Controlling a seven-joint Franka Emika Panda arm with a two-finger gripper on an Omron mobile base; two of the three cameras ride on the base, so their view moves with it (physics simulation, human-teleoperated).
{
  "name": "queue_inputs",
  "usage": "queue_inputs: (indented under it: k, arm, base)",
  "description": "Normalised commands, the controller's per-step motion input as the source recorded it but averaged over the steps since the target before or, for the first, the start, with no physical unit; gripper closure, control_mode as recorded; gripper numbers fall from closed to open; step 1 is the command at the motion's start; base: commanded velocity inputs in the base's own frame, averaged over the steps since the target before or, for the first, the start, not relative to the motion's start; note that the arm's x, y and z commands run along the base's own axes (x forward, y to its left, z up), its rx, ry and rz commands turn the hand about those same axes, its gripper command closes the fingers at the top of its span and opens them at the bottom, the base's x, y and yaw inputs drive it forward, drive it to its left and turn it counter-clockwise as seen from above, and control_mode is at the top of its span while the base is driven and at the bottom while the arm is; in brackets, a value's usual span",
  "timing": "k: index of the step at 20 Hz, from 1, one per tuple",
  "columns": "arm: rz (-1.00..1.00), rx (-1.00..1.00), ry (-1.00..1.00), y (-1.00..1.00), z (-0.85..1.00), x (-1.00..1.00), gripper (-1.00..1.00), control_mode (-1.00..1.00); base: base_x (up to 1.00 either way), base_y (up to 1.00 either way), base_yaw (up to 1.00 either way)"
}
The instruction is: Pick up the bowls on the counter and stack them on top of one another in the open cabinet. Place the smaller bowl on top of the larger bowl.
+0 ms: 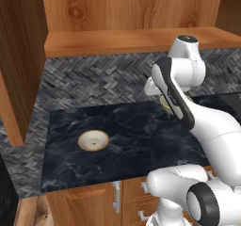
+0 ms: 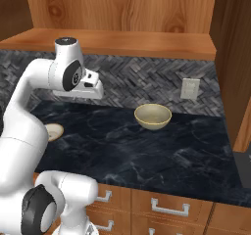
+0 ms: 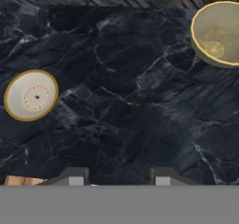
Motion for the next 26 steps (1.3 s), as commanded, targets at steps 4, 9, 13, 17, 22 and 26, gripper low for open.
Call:
queue_inputs:
  k: [4, 9, 13, 17, 22, 26]
  arm:
    - [0.00, 0.00, 0.01, 0.02, -0.12, -0.06, -1.00, -1.00]
    - [0.04, -0.06, 0.01, 0.54, -0.06, -0.14, -1.00, -1.00]
    - [0.02, 0.00, 0.08, 0.88, -0.41, -0.04, -1.00, -1.00]
    - [0.10, 0.00, 0.10, 0.56, -0.55, 0.02, -1.00, -1.00]
    - [0.07, 0.00, 0.14, 0.37, -0.55, 0.24, -1.00, -1.00]
    - [0.05, 0.00, 0.06, 0.27, -0.49, 0.15, -1.00, -1.00]
  base:
    - [0.00, 0.00, 0.00]
    - [0.00, 0.00, 0.00]
    - [0.00, 0.00, 0.00]
    - [0.00, 0.00, 0.00]
    - [0.00, 0.00, 0.00]
    - [0.00, 0.00, 0.00]
